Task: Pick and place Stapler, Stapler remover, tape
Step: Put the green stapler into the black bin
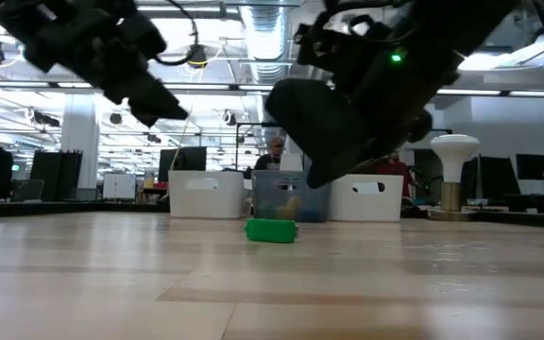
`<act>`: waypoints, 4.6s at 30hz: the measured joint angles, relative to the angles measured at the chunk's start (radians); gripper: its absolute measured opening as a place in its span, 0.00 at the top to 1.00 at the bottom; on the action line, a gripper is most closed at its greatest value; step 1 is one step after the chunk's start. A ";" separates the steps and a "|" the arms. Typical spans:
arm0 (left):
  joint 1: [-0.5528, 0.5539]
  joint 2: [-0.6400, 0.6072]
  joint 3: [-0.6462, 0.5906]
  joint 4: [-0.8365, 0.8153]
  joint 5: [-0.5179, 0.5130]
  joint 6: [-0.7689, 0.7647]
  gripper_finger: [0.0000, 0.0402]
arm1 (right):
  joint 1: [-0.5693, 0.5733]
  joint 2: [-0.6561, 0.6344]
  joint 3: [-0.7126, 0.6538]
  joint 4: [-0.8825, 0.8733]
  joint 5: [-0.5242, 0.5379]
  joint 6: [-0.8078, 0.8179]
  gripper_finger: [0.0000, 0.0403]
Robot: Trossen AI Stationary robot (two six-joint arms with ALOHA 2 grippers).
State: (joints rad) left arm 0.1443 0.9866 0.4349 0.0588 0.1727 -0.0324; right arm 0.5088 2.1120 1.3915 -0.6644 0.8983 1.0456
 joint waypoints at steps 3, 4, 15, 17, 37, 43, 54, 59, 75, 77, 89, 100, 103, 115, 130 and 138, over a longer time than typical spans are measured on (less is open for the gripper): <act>-0.022 -0.029 -0.079 0.084 -0.005 -0.046 0.59 | -0.018 0.000 0.017 0.019 -0.044 -0.070 0.98; -0.027 -0.032 -0.099 0.108 -0.008 -0.061 0.59 | -0.023 0.000 0.026 0.027 -0.060 -0.102 0.98; -0.088 0.012 -0.293 0.370 -0.052 -0.204 0.59 | -0.055 0.000 0.129 0.016 -0.100 -0.430 0.98; -0.091 0.016 -0.312 0.421 -0.084 -0.203 0.60 | -0.070 0.000 0.141 0.014 -0.130 -0.518 0.98; -0.146 0.015 -0.364 0.467 -0.128 -0.212 0.59 | -0.250 -0.001 0.172 0.011 -0.665 -1.192 0.97; -0.146 0.015 -0.364 0.467 -0.128 -0.212 0.59 | -0.254 -0.001 0.171 0.011 -0.713 -1.308 0.95; -0.146 0.015 -0.364 0.466 -0.171 -0.212 0.59 | -0.283 0.001 0.171 0.024 -0.717 -1.321 0.84; -0.146 0.015 -0.364 0.466 -0.172 -0.212 0.59 | -0.283 0.028 0.169 0.050 -0.721 -1.376 0.72; -0.146 0.016 -0.366 0.466 -0.173 -0.212 0.59 | -0.296 0.055 0.171 0.000 -0.712 -1.413 0.71; -0.146 0.016 -0.366 0.466 -0.173 -0.212 0.59 | -0.295 0.052 0.174 -0.067 -0.690 -1.382 0.72; -0.146 0.016 -0.366 0.466 -0.173 -0.212 0.59 | -0.240 0.045 0.285 -0.458 -0.888 -1.040 0.72; -0.146 0.016 -0.366 0.466 -0.173 -0.212 0.59 | -0.153 0.045 0.285 -0.418 -0.946 -0.906 0.72; -0.146 0.016 -0.366 0.466 -0.173 -0.212 0.59 | -0.144 0.045 0.285 -0.367 -0.946 -0.905 0.72; -0.146 0.016 -0.366 0.466 -0.172 -0.216 0.59 | -0.142 0.052 0.280 -0.298 -0.949 -0.899 0.72; -0.146 0.016 -0.366 0.465 -0.172 -0.216 0.59 | -0.142 0.053 0.201 -0.231 -0.951 -0.857 0.53; -0.146 0.016 -0.366 0.465 -0.172 -0.216 0.59 | -0.142 0.053 0.193 -0.210 -0.951 -0.861 0.43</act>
State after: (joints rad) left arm -0.0017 1.0027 0.0692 0.5240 0.0002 -0.2485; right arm 0.3664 2.1647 1.5848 -0.8743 -0.0525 0.1848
